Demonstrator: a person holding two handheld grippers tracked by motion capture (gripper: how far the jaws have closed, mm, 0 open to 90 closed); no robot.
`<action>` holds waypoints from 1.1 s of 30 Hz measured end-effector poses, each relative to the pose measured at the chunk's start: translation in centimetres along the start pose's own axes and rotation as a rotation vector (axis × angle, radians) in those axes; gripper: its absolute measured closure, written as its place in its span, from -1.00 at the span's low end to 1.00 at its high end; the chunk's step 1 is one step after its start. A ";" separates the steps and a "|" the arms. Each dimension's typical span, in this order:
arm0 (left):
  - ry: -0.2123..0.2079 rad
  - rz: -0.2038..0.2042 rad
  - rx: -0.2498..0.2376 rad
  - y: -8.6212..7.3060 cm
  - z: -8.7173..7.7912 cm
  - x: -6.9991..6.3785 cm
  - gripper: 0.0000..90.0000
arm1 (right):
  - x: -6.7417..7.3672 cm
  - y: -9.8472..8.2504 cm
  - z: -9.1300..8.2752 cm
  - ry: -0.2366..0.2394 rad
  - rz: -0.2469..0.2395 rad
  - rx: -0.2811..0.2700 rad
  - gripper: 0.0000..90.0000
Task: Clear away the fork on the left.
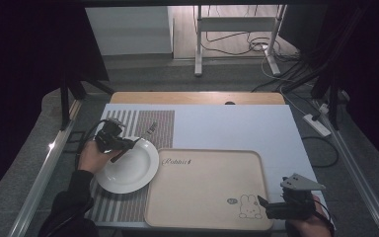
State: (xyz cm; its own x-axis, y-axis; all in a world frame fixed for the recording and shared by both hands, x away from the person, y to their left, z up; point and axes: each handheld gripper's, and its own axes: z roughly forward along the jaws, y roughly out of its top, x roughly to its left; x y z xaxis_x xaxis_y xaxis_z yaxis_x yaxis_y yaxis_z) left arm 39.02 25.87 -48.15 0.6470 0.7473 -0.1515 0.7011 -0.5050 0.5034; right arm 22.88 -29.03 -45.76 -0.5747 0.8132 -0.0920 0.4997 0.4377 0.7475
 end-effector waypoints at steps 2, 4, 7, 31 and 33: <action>-0.004 0.005 0.003 -0.2 0.1 -0.6 0.73 | 0.0 0.0 0.0 0.000 -0.001 -0.002 -1.00; -0.004 0.009 0.007 -0.3 0.2 -1.2 0.73 | 0.0 0.0 0.0 0.001 -0.002 -0.002 -1.00; -0.016 0.008 0.004 -0.5 0.1 -2.2 0.73 | 0.0 0.0 0.0 0.002 -0.005 -0.002 -1.00; -0.075 0.054 0.003 -1.3 0.4 -9.9 0.73 | 0.1 0.0 0.0 0.007 -0.018 -0.005 -1.00; -0.079 0.052 0.004 -1.3 0.6 -10.4 0.73 | 0.2 0.0 0.0 0.007 -0.019 -0.005 -1.00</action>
State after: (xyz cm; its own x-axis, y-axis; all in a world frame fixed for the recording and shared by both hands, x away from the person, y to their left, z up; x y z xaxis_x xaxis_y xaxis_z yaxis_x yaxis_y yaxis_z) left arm 31.54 18.52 -47.75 0.7045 0.6833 -0.1920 0.6667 -0.5443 0.5091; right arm 22.77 -28.92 -45.75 -0.5884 0.8021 -0.1019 0.4852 0.4511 0.7491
